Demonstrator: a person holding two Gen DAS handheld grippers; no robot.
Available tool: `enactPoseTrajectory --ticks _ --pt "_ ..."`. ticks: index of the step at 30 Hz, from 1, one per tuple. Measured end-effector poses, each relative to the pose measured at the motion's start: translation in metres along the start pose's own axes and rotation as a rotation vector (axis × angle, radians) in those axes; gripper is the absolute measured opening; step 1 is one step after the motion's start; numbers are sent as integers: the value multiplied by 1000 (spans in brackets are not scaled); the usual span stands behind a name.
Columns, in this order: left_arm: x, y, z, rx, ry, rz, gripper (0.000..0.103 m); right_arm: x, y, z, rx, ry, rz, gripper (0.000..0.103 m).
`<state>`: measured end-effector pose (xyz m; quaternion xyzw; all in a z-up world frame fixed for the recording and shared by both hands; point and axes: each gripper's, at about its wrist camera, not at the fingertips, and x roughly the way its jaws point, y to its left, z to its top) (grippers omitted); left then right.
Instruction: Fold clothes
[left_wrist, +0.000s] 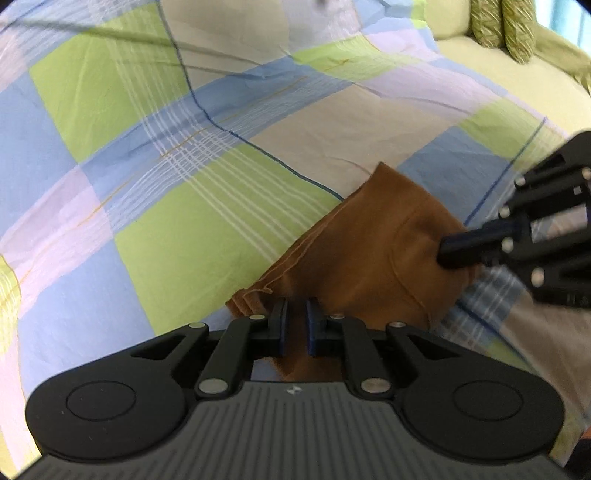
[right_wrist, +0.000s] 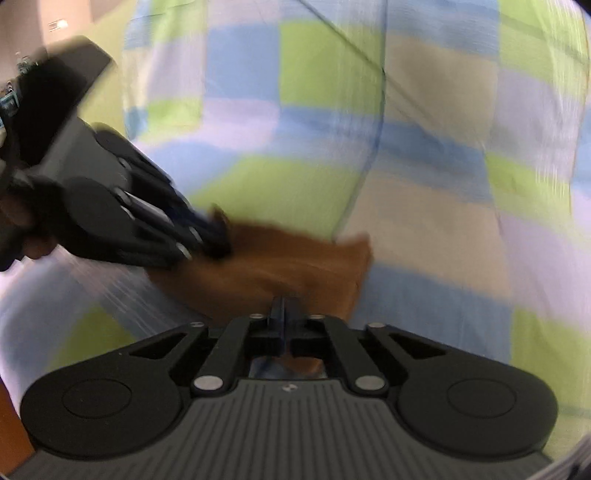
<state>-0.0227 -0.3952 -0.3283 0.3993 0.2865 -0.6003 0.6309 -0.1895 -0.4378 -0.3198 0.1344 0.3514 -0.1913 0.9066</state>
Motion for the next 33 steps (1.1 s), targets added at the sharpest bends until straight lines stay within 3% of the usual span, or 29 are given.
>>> enactPoseTrajectory --ticks 3,6,8,11,14,16,19,21,23,24,25,30,32,33 --pt "-16 -5 3 35 -38 11 12 -5 -1 4 15 -11 12 0" --pt "-37 -5 11 6 -105 -78 12 -7 -4 9 25 -19 26 0" --pt "-35 -7 11 7 -101 -115 13 0 -6 4 30 -8 24 0" --pt "-11 -16 1 31 -35 -92 13 6 -12 6 63 -8 31 0" --pt "-15 -16 -3 1 -60 -67 11 13 -12 10 28 6 17 0" --pt "-27 -14 -2 -35 -100 -91 11 16 -12 10 20 13 13 0" --pt "-27 -19 -5 -41 -85 -122 11 18 -15 13 28 18 27 0" --pt "-19 -22 -8 -32 -60 -103 12 13 -19 17 49 22 50 0" --pt "-11 -22 -10 -37 -51 -85 12 5 -29 25 88 22 72 12" --pt "-9 -20 -9 -55 -55 -76 12 2 -32 28 93 15 55 32" --pt "-8 -18 -9 -66 -59 -70 12 2 -37 30 100 9 36 41" --pt "-7 -17 -11 -79 -71 -44 12 22 -69 41 212 31 53 40" --pt "-6 -19 -10 -71 -83 -22 12 28 -71 41 215 30 93 21" --pt "-6 -19 -10 -67 -91 -8 12 32 -71 41 206 27 119 3"
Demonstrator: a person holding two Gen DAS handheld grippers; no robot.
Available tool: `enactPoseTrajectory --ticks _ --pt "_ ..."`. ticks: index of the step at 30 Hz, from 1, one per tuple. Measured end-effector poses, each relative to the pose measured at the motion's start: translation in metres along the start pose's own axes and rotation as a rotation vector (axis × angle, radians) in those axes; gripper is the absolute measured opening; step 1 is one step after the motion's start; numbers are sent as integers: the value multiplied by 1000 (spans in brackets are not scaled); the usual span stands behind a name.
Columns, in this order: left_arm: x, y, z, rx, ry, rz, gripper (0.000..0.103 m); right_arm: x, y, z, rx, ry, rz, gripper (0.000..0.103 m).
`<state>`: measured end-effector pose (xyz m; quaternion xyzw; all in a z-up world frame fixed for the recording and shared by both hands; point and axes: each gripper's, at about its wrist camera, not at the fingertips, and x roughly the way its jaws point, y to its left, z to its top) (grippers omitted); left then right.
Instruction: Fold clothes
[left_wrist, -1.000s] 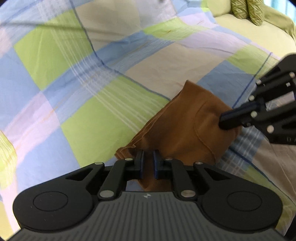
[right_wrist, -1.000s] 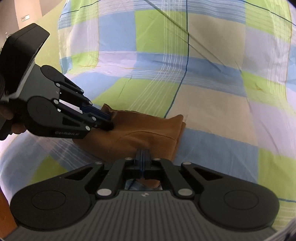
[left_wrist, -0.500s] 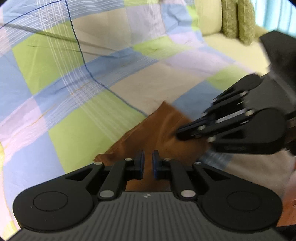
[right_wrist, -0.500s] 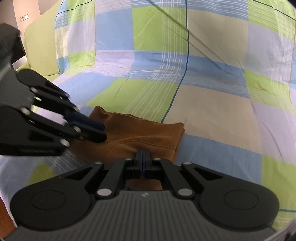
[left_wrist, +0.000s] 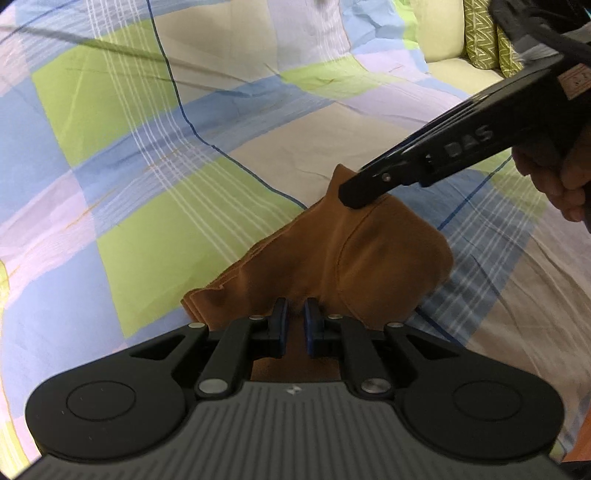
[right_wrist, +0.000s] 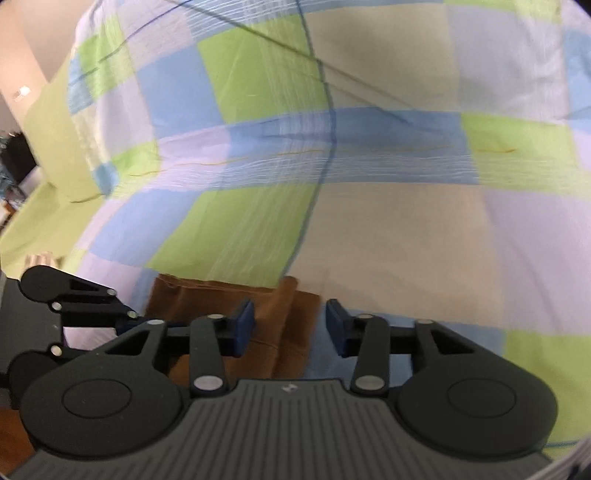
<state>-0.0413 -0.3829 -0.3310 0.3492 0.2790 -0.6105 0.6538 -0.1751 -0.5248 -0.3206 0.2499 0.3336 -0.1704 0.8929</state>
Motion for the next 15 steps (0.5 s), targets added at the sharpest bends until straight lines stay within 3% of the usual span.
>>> enactPoseTrajectory --ticks 6,12,15 --pt "3 11 6 -27 -55 95 13 -2 10 4 -118 -99 0 3" --pt "-1 14 8 -37 -63 111 13 19 4 -11 -133 -10 -91 2" --pt "9 17 6 -35 -12 91 13 22 7 -10 -128 2 -116 3"
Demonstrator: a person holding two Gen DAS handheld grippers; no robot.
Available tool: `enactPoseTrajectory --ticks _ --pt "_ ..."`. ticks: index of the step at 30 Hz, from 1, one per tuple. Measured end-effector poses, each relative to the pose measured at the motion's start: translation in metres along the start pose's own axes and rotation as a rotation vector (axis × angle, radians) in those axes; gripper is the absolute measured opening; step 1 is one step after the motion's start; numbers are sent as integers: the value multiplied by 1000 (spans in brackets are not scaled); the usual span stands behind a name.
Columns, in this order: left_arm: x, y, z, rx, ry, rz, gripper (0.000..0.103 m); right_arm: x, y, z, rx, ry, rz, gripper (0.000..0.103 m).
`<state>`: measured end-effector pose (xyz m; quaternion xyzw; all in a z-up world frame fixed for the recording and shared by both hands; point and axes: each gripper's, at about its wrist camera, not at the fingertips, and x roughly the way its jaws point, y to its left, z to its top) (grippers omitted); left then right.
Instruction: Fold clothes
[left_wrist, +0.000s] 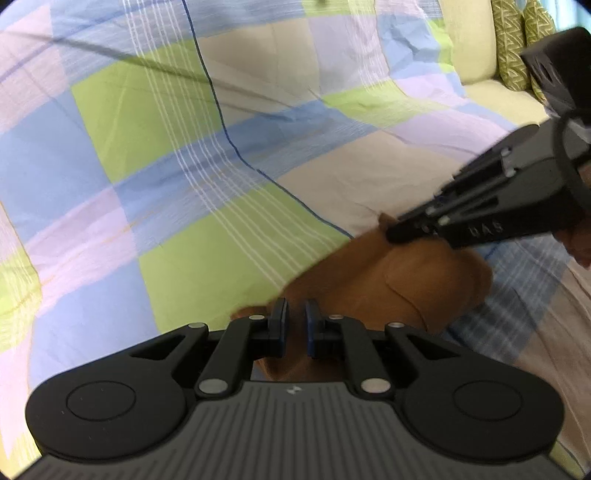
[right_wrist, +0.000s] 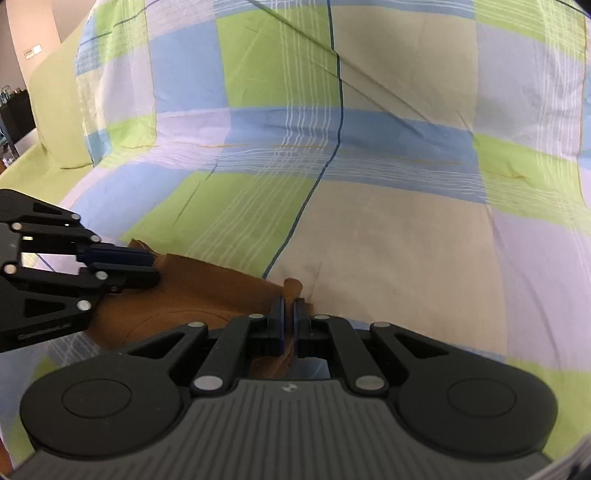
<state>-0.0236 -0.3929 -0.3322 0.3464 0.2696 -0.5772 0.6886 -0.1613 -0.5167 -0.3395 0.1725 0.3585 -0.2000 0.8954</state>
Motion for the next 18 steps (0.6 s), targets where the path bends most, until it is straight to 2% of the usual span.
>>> enactPoseTrajectory --ticks 3,5,6,7,9,11,12,16,18 --pt "13 4 4 4 14 -10 13 -4 3 10 15 18 -54 27" --pt "15 7 6 -2 11 -22 13 -27 10 15 -7 -54 -100 26" --pt "15 7 6 -1 10 -25 13 -47 18 13 -28 -122 -74 16" --pt "15 6 4 4 8 -23 13 -57 26 9 -43 -139 -37 8" --pt "14 2 1 29 -2 -11 13 -61 38 0 -73 -115 -11 7" --pt "10 0 0 48 -10 -6 15 -49 54 -22 -129 -17 -22 6" --pt "6 1 0 46 -13 -11 15 -45 55 -27 -132 -2 -35 6" --pt "-32 12 -2 -34 -41 -55 14 -39 50 -30 -95 -4 -44 6" --pt "-38 9 -7 -43 -26 -59 14 -39 51 -28 -109 0 -46 5"
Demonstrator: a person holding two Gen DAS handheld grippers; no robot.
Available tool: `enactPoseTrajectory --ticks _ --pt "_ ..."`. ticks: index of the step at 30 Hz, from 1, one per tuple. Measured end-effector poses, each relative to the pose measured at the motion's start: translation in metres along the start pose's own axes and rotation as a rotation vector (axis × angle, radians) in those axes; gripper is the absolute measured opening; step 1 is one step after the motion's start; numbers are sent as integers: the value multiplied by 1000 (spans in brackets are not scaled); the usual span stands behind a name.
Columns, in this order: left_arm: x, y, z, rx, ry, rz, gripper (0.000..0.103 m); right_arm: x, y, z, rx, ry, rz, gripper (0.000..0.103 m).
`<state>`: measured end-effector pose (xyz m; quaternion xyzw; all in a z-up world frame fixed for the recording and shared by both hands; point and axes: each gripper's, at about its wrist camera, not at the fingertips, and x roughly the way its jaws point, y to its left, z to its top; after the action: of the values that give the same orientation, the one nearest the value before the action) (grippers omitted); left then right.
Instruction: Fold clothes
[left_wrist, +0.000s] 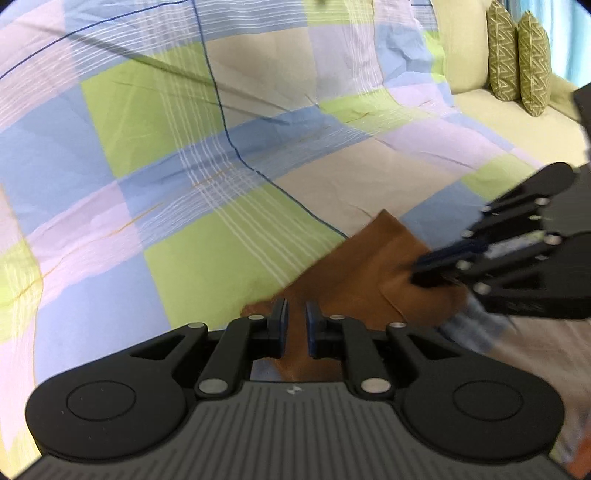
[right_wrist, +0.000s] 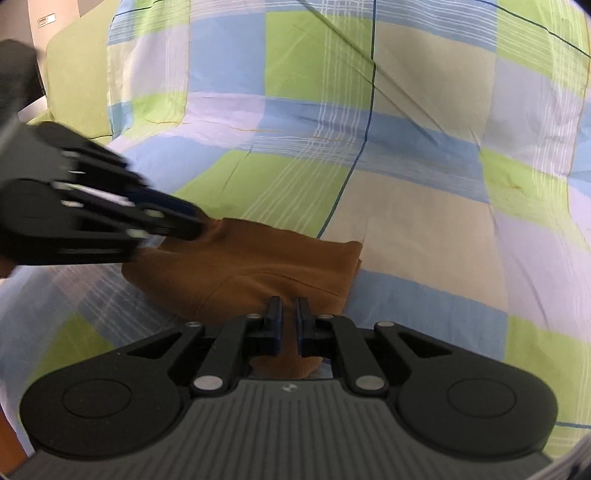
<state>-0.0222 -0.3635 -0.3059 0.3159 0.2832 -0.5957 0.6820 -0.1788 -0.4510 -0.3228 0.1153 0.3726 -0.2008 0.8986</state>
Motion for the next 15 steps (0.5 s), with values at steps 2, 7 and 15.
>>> enactPoseTrajectory --ticks 2,7,15 --pt "4 -4 -9 -3 34 2 15 -1 1 0 -9 -1 -2 5" --pt "32 -15 -28 38 36 62 13 0 3 1 -33 -7 -13 4" --pt "35 2 6 -109 194 29 14 -17 13 8 -53 -26 -15 8"
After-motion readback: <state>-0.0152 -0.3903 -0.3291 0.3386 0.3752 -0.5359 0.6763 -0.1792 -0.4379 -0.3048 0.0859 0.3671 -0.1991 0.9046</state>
